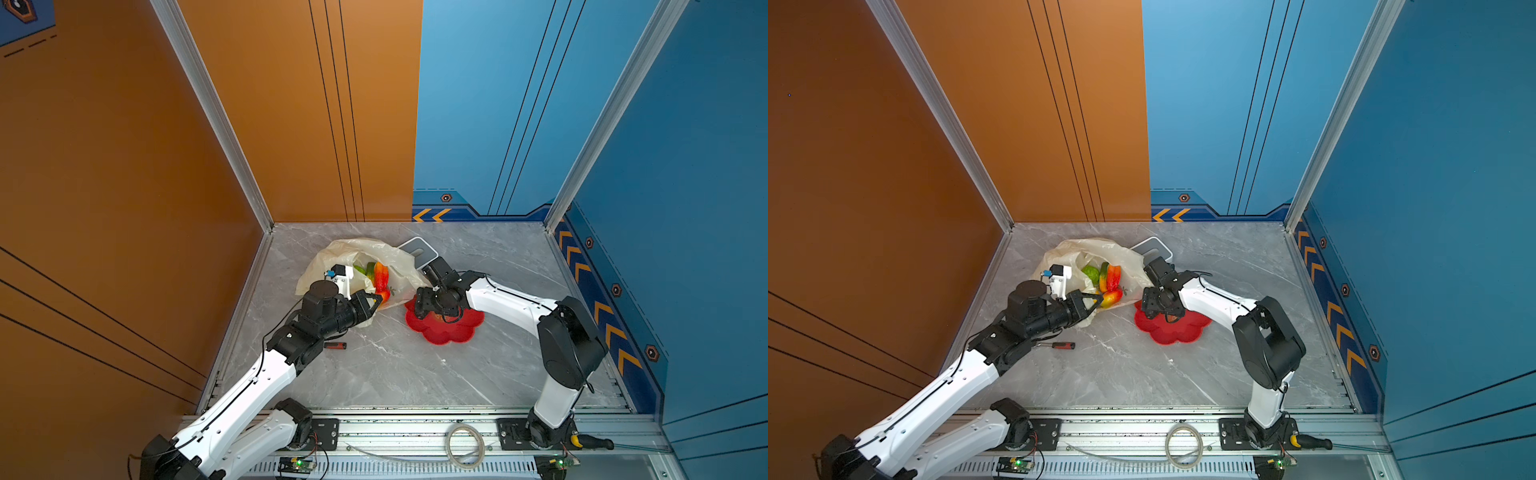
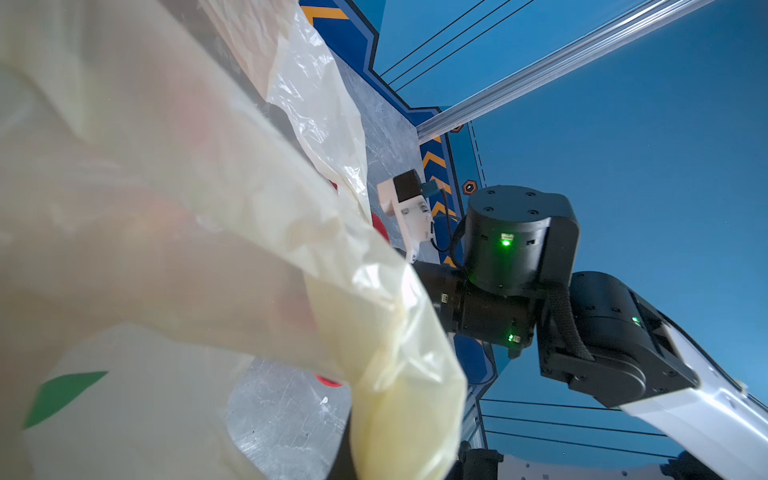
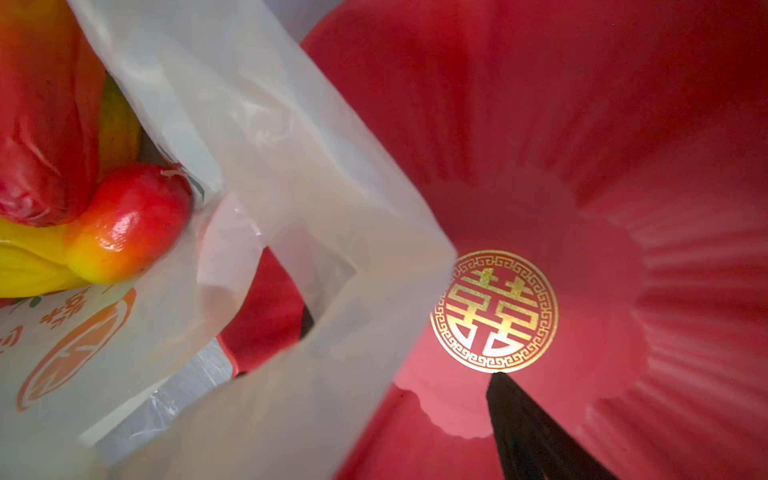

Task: Place the fruits into the plastic bag
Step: 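Lower the right gripper onto the dark avocado in the red bowl and close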

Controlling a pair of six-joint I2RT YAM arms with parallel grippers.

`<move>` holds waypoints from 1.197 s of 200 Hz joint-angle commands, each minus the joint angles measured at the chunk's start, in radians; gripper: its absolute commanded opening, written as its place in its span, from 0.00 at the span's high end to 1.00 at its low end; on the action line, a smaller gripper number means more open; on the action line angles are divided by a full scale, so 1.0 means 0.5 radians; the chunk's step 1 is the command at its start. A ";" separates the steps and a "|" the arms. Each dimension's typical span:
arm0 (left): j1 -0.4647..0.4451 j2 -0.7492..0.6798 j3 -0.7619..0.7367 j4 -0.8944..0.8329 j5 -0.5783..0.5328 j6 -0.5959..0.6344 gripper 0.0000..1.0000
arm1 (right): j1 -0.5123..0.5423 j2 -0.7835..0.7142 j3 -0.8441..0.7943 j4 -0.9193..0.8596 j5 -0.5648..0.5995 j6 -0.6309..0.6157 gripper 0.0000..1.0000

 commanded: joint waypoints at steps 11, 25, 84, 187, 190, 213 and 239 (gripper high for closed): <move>-0.003 -0.047 -0.014 0.039 0.066 0.009 1.00 | 0.028 0.107 0.122 -0.049 0.114 0.018 0.15; 0.001 -0.039 -0.010 0.041 0.073 0.006 1.00 | 0.034 0.154 0.166 -0.085 0.153 0.003 0.16; 0.003 0.005 0.001 0.055 0.106 0.001 1.00 | 0.031 0.290 0.249 -0.126 0.244 -0.044 0.21; 0.024 0.025 0.002 0.051 0.129 0.003 1.00 | -0.017 0.351 0.232 -0.132 0.202 -0.107 0.39; 0.026 0.024 0.001 0.051 0.130 0.003 1.00 | -0.018 0.347 0.228 -0.128 0.198 -0.108 0.39; 0.030 0.024 -0.002 0.055 0.130 0.000 1.00 | -0.035 0.321 0.191 -0.093 0.147 -0.108 0.47; 0.030 0.030 -0.011 0.070 0.133 -0.014 1.00 | -0.051 0.291 0.149 -0.068 0.095 -0.110 0.54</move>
